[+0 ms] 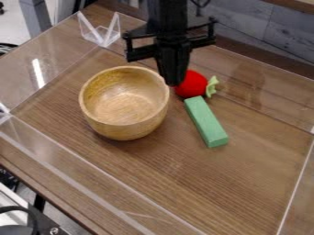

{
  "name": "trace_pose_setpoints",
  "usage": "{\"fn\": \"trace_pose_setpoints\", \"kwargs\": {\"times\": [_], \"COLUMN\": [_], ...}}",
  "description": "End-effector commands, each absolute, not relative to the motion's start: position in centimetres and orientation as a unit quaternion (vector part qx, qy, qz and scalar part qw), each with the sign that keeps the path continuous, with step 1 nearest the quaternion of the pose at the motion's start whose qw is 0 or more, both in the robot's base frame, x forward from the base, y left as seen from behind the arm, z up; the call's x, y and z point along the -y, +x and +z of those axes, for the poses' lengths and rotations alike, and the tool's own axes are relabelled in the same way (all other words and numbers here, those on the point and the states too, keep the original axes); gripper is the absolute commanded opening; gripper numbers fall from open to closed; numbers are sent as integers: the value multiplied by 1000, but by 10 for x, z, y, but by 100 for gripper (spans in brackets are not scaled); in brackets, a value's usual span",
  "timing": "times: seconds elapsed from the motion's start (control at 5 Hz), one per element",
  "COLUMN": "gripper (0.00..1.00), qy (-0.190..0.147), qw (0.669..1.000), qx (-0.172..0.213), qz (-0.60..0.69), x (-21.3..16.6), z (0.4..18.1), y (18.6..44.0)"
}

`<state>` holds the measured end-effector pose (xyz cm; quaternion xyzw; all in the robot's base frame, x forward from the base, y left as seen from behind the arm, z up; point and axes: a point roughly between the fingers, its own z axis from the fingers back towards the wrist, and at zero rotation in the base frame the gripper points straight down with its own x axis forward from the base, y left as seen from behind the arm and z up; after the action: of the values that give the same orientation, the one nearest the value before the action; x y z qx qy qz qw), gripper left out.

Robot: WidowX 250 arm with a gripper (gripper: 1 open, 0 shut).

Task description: Put the green stick in the brown bowl

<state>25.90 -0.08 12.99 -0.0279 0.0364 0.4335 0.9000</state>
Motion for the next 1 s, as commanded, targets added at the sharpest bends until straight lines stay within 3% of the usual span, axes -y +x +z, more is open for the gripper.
{"fn": "trace_pose_setpoints", "kwargs": {"times": [0.0, 0.8], "gripper": [0, 0], "qy": [-37, -34], "qw": [890, 880], "qx": [-15, -21], "qz": [454, 474], "x": [5, 2], "z": [140, 142], "y": [264, 259]}}
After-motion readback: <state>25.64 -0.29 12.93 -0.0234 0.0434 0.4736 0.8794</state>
